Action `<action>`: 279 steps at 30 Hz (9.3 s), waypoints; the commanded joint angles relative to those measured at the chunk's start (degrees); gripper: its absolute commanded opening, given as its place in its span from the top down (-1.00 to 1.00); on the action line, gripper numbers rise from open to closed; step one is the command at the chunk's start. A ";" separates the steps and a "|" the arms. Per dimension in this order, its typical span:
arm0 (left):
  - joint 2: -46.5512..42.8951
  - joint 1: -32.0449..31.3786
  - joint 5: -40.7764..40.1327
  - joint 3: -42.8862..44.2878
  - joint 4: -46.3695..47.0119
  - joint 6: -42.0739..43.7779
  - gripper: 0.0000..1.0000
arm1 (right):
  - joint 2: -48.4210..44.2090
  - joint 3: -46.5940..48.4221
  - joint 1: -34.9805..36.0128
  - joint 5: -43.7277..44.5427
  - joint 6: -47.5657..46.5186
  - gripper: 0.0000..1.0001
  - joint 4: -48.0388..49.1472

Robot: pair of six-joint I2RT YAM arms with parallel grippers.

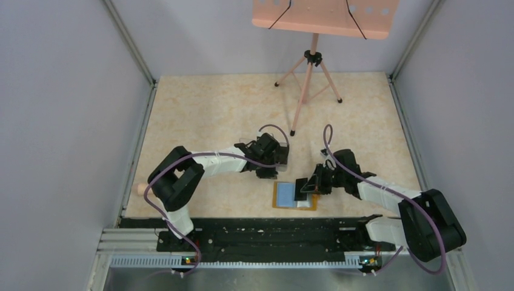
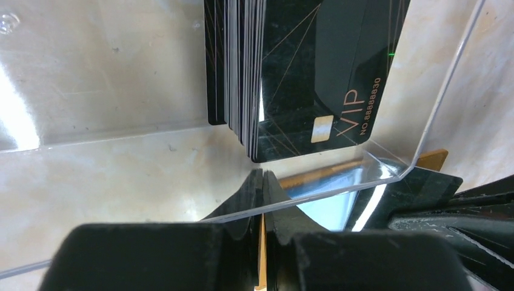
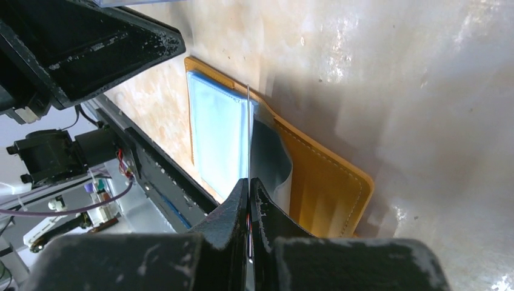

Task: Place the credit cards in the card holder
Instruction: Insert the credit card into the card holder, then turn over the card slot in the card holder.

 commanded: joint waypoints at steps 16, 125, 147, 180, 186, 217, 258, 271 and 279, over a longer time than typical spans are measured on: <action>-5.43 -2.40 6.55 -8.79 2.07 -11.40 1.00 | 5.25 -0.27 -0.33 -4.46 2.67 1.00 10.44; -1.80 -5.21 4.77 -5.18 0.04 -14.68 1.00 | 21.19 18.76 14.11 4.11 -6.28 0.06 -12.18; 0.39 -5.21 4.86 -3.52 -1.12 -13.96 1.00 | 14.21 27.15 17.50 26.72 -17.87 -0.39 -32.55; 0.57 -5.30 6.25 -3.08 0.69 -13.16 1.00 | 19.06 23.39 18.55 20.11 -16.29 -0.13 -24.60; -0.20 -5.30 5.39 -2.99 -0.83 -13.08 1.00 | 21.14 24.43 21.97 15.94 -12.28 0.35 -21.31; -19.10 -3.98 2.87 -11.80 -0.66 -14.00 0.31 | 20.08 20.63 22.19 8.17 -2.11 0.57 -12.11; -11.07 -4.50 5.93 -12.39 -2.12 -13.23 0.26 | 23.42 20.15 22.05 8.20 -3.96 0.88 -12.21; -11.57 -4.59 -0.66 -8.23 -12.86 -11.90 0.26 | 24.28 19.98 22.03 8.03 -4.31 1.00 -12.17; -10.91 -5.05 1.07 -8.19 -9.87 -11.50 0.28 | 24.66 20.02 22.03 7.96 -4.32 1.00 -12.15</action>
